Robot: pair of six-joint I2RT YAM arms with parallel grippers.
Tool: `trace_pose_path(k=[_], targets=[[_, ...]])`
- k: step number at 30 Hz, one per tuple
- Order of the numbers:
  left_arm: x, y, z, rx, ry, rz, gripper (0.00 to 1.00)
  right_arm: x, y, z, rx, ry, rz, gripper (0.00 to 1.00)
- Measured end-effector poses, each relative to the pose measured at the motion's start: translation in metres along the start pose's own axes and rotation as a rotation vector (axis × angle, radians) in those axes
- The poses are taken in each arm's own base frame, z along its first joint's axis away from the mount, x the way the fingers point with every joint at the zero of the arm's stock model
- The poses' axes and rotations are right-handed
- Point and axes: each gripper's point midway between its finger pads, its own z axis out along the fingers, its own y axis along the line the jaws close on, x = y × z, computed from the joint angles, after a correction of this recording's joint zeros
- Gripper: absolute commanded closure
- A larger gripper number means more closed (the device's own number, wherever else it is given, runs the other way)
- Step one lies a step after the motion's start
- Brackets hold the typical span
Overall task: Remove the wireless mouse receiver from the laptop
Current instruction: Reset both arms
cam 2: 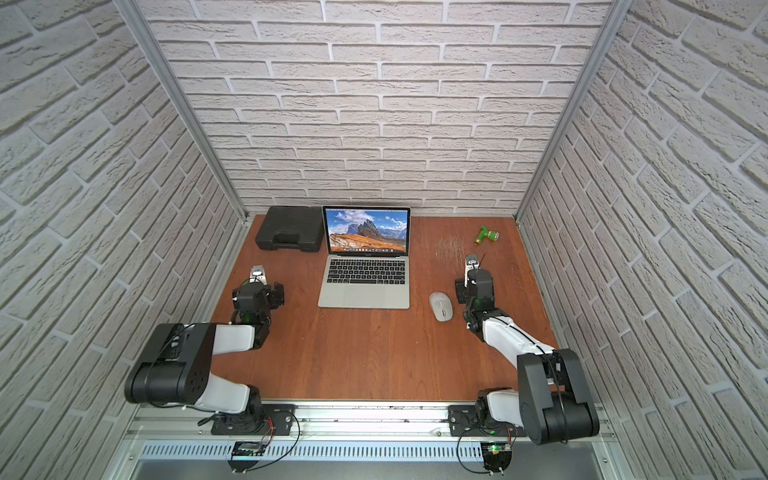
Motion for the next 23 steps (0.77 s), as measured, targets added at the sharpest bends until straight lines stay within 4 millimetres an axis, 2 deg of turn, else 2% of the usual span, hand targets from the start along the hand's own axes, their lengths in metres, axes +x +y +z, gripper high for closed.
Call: trace_pose_path(k=[3,4,5,7,10,11,23], targets=[[0.006,-0.013,0.000,0.066,-0.026,0.009,0.02,0.018,0.011,0.008,-0.065,0.007,0.017,0.31],[0.009,-0.016,0.002,0.086,-0.016,0.014,0.02,0.018,0.012,0.010,-0.078,0.000,0.023,0.30],[0.009,-0.020,0.004,0.109,-0.005,0.020,0.02,0.014,0.016,0.012,-0.099,-0.024,0.030,0.25],[-0.002,-0.021,0.010,0.131,-0.015,0.010,0.02,0.005,0.022,0.018,-0.134,-0.077,0.036,0.22],[-0.020,-0.016,0.017,0.126,-0.050,-0.014,0.02,0.004,0.028,0.021,-0.161,-0.105,0.042,0.20],[-0.022,-0.016,0.018,0.127,-0.054,-0.017,0.02,0.003,0.027,0.022,-0.160,-0.109,0.051,0.00],[-0.012,-0.019,0.018,0.160,-0.015,-0.027,0.02,-0.008,0.023,0.021,-0.138,-0.154,0.066,0.00]])
